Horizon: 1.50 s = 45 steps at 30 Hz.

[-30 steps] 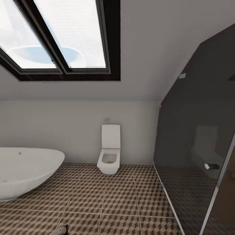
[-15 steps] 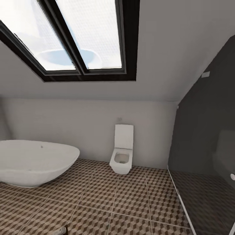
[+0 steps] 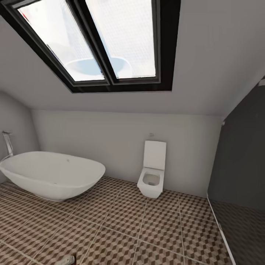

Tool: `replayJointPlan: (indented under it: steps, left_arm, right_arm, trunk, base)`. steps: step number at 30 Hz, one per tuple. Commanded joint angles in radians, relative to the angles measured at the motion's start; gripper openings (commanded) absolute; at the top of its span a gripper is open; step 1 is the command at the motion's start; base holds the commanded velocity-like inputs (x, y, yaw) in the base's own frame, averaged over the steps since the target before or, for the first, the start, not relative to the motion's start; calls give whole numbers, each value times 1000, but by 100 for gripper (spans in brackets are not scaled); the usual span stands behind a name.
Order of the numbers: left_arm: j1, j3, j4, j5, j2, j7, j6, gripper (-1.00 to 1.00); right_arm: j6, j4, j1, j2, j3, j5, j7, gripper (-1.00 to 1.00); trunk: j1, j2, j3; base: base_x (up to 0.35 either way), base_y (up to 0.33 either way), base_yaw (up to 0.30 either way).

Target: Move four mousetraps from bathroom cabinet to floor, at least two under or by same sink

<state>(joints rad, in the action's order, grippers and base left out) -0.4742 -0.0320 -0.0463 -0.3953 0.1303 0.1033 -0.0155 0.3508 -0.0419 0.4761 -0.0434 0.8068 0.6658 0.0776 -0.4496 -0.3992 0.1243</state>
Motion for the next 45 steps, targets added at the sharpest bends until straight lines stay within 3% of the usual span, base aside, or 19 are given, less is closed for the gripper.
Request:
replayJointPlan:
  steps: [1, 45]
  left_arm:
    - [-1, -3, -3, -5, 0, 1, -1, -100]
    - [-1, -4, 1, -5, -5, 4, -3, -100]
  right_arm:
    - [7, -4, -1, -1, 8, 12, 6, -100]
    - [7, -4, -1, -1, 8, 12, 7, -100]
  trunk:
    - [0, -1, 0]
    - [0, -1, 0]
  base:
    - [0, 0, 291]
    - [0, 0, 291]
